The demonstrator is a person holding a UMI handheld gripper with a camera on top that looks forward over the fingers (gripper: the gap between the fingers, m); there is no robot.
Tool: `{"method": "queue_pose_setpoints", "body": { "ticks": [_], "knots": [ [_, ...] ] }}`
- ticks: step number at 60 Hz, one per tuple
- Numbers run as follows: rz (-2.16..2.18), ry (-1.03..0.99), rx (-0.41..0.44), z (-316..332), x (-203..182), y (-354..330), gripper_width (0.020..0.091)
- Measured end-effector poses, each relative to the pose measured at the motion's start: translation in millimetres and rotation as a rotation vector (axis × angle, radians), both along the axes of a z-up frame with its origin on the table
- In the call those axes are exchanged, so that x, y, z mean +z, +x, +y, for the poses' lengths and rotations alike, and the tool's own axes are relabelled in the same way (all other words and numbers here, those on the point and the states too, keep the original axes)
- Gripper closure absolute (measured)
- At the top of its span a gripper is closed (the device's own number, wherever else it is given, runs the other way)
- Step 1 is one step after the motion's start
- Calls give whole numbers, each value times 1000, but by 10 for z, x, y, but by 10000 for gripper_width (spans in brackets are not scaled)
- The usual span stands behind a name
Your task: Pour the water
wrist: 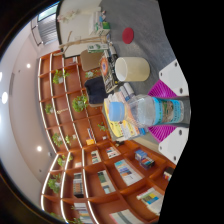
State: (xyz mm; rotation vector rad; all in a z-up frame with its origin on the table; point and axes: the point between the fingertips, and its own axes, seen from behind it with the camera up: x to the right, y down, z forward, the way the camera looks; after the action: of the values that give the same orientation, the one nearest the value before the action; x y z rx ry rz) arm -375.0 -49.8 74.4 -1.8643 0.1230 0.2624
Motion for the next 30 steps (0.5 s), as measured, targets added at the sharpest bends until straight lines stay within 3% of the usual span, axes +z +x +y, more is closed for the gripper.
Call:
{"method": "queue_pose_setpoints", "body": {
  "ticks": [30],
  "knots": [
    [1211, 1, -114, 741, 733, 366, 800]
  ]
}}
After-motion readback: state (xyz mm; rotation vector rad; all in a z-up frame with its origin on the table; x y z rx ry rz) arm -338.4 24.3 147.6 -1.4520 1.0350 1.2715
